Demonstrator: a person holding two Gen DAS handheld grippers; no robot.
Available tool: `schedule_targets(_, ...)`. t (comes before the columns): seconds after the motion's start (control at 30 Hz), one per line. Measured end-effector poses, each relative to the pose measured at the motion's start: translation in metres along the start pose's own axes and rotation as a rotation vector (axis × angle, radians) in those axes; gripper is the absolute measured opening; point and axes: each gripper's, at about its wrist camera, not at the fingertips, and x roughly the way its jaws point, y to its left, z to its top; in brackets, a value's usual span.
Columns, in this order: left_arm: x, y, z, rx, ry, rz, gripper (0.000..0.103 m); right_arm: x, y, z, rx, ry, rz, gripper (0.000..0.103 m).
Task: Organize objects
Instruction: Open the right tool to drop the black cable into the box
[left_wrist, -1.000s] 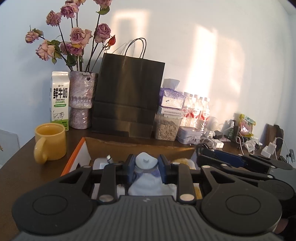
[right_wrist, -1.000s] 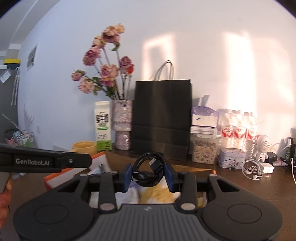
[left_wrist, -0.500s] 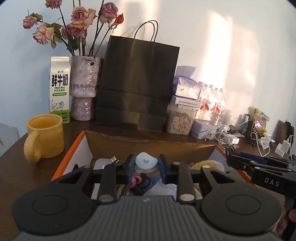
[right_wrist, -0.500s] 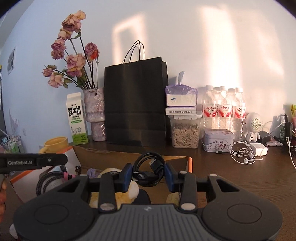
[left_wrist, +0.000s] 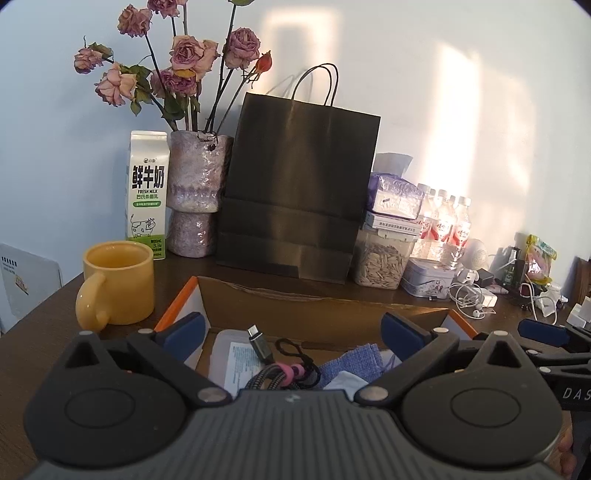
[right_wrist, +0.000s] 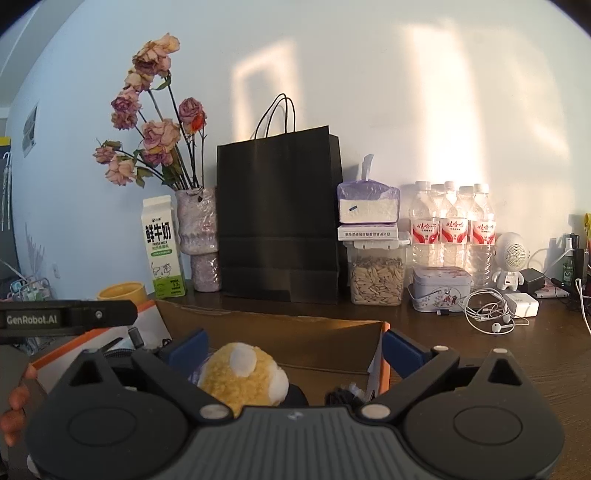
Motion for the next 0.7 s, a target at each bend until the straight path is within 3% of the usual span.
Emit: schedule_targets(0.7, -0.0061, -0.0040, -0.0038, 0.011, 0.004, -0.009, 0.103, -0.0061, 0.0080, -0.0039, -0.017, -0.007, 0.003, 0.103)
